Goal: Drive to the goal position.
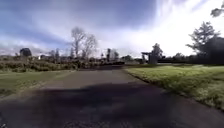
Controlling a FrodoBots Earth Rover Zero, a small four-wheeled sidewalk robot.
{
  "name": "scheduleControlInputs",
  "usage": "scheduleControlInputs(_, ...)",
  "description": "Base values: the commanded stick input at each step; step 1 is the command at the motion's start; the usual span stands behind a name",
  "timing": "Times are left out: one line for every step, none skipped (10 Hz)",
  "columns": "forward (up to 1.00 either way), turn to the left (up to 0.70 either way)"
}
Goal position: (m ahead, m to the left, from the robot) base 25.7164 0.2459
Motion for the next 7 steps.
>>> scheduleControlInputs(0.85, -0.03)
scheduleControlInputs(0.85, 0.0)
scheduleControlInputs(0.85, 0.0)
scheduleControlInputs(0.85, 0.0)
scheduleControlInputs(0.85, 0.0)
scheduleControlInputs(0.85, 0.0)
scheduleControlInputs(0.85, 0.0)
